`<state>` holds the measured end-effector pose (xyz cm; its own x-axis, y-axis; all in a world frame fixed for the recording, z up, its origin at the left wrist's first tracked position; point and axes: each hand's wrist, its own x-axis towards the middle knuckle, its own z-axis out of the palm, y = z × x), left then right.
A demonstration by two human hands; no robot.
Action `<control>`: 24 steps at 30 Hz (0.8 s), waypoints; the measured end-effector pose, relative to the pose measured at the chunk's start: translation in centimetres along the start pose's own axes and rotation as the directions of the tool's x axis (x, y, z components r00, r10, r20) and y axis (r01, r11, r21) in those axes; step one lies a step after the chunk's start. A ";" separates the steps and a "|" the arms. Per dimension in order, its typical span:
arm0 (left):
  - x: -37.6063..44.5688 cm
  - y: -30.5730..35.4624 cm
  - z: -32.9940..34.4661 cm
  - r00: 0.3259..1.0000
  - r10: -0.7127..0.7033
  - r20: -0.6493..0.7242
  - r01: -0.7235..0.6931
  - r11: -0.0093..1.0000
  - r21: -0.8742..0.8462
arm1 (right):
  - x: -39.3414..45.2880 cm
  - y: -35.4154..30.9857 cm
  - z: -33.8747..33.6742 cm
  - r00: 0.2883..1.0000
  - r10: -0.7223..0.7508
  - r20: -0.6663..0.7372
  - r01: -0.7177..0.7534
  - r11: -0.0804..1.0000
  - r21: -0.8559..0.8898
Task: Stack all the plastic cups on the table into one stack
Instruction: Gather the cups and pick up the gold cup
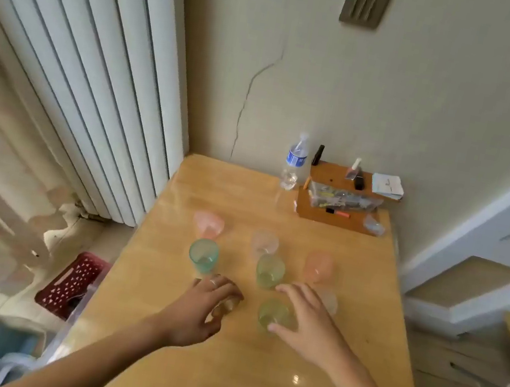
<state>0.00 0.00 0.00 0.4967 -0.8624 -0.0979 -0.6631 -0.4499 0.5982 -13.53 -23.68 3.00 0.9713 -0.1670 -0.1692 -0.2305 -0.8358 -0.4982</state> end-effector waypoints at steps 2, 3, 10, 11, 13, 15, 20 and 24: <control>1.3 -2.2 2.9 0.998 0.054 -0.039 -0.052 0.996 0.067 | 1.2 2.1 3.4 0.998 -0.005 -0.062 0.003 0.999 -0.033; 2.1 -3.5 4.4 0.996 0.068 -0.054 -0.062 0.993 0.101 | 1.8 3.2 5.2 0.997 -0.006 -0.076 0.003 0.999 -0.039; 4.0 -9.9 10.6 0.959 0.258 -0.118 -0.205 0.918 0.340 | 3.3 8.2 13.9 0.894 -0.193 -0.404 0.176 0.981 -0.080; 3.9 -10.3 11.0 0.952 0.287 -0.106 -0.226 0.893 0.389 | 3.4 8.7 14.4 0.872 -0.219 -0.437 0.206 0.975 -0.078; 4.1 -11.6 11.0 0.920 0.371 -0.128 -0.253 0.811 0.527 | 3.8 9.2 14.9 0.833 -0.275 -0.480 0.264 0.960 -0.093; 4.9 -12.4 10.3 0.893 0.432 -0.124 -0.266 0.732 0.627 | 4.3 9.7 15.0 0.830 -0.288 -0.478 0.279 0.956 -0.091; 6.2 -13.5 11.2 0.898 0.413 -0.154 -0.232 0.740 0.632 | 4.9 9.8 15.1 0.869 -0.250 -0.427 0.246 0.967 -0.064; 6.2 -12.3 11.7 0.861 0.398 -0.315 -0.172 0.813 0.557 | 4.5 7.9 14.1 0.832 -0.239 -0.501 0.267 0.963 -0.016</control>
<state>4.69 -2.56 -17.32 0.3402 -0.8487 0.4049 -0.9361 -0.3464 0.0603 -11.78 -23.66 -13.73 0.8921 -0.2009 0.4047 0.0386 -0.8585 -0.5113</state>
